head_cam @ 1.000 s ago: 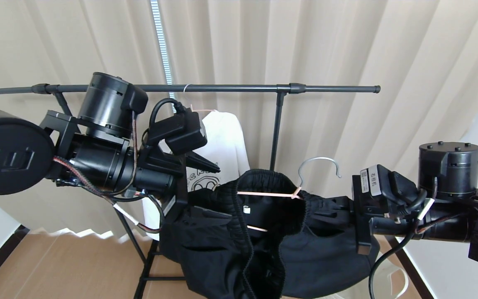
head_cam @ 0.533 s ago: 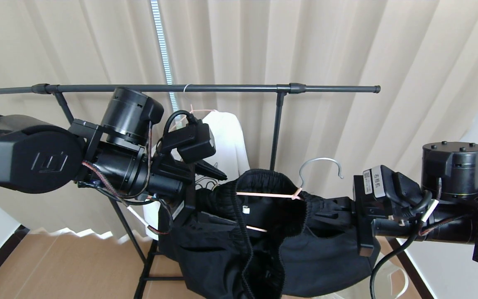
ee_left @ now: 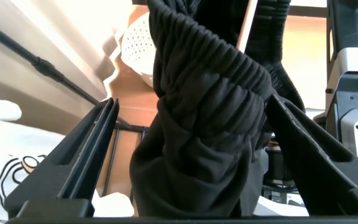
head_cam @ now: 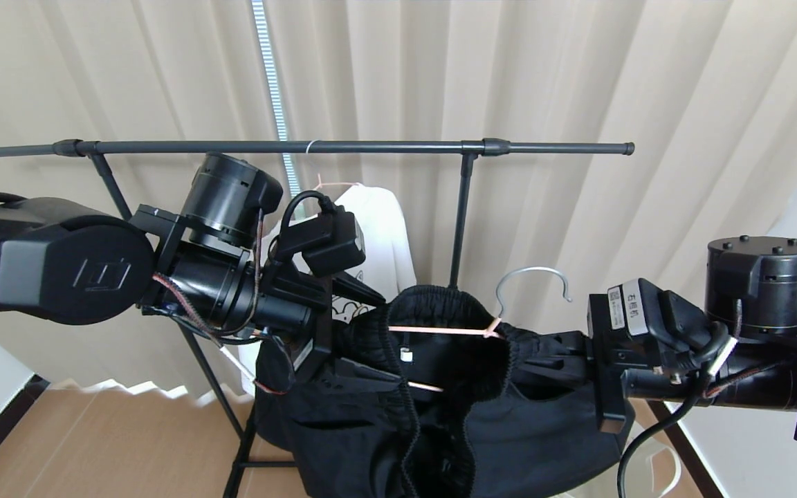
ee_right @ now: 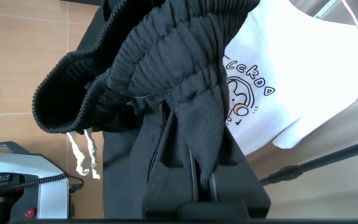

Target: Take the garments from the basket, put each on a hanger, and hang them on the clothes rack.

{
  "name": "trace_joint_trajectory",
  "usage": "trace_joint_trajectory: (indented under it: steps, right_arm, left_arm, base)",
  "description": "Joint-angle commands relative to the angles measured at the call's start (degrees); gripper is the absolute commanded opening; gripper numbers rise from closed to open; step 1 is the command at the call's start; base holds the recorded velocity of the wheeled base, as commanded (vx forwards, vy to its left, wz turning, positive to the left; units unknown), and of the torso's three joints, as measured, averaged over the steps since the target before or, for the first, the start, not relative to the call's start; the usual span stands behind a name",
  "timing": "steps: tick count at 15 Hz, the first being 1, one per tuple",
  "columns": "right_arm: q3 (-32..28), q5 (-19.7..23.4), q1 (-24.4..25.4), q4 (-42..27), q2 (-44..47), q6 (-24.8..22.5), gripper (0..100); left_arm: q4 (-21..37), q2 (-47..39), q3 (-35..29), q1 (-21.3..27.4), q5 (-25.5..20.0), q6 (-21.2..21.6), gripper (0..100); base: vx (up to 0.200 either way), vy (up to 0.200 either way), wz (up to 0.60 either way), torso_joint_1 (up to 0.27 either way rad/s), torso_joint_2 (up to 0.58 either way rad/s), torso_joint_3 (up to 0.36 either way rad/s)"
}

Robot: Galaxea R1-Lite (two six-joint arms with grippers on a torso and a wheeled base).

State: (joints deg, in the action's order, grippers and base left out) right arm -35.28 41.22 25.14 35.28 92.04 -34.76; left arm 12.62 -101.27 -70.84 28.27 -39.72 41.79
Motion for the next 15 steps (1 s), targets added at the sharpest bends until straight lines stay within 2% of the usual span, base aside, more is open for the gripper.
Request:
trace_joint_trajectory:
  steps: [1,4,5,10,12,15]
  right_arm:
    - [0.12,0.09,0.44,0.05,-0.54,0.04,0]
    - [0.21,0.0,0.79,0.05,-1.16,0.13,0]
    - [0.21,0.0,0.79,0.05,-1.34,0.13,0]
    - [0.39,0.0,0.97,-0.12,-2.48,0.13,0]
    - [0.3,-0.35,0.97,-0.21,-2.57,0.13,0]
    - [0.04,-0.52,0.97,-0.3,-2.48,0.13,0]
  left_arm:
    - [0.04,-0.33,0.0,0.12,0.08,0.05,100]
    - [0.04,-0.6,0.09,0.56,0.08,-0.04,100]
    - [0.04,-0.6,0.18,0.56,0.25,-0.04,0]
    - [0.13,-0.07,1.32,1.09,0.69,0.22,0]
    - [0.13,0.63,2.02,1.09,0.78,2.86,0]
    - [0.13,2.21,2.64,1.0,0.78,3.83,0]
  base:
    - [0.0,0.0,0.0,0.0,0.0,0.0]
    - [0.0,0.0,0.0,0.0,0.0,0.0]
    - [0.0,0.0,0.0,0.0,0.0,0.0]
    - [0.0,0.0,0.0,0.0,0.0,0.0]
    - [0.0,0.0,0.0,0.0,0.0,0.0]
    - [0.0,0.0,0.0,0.0,0.0,0.0]
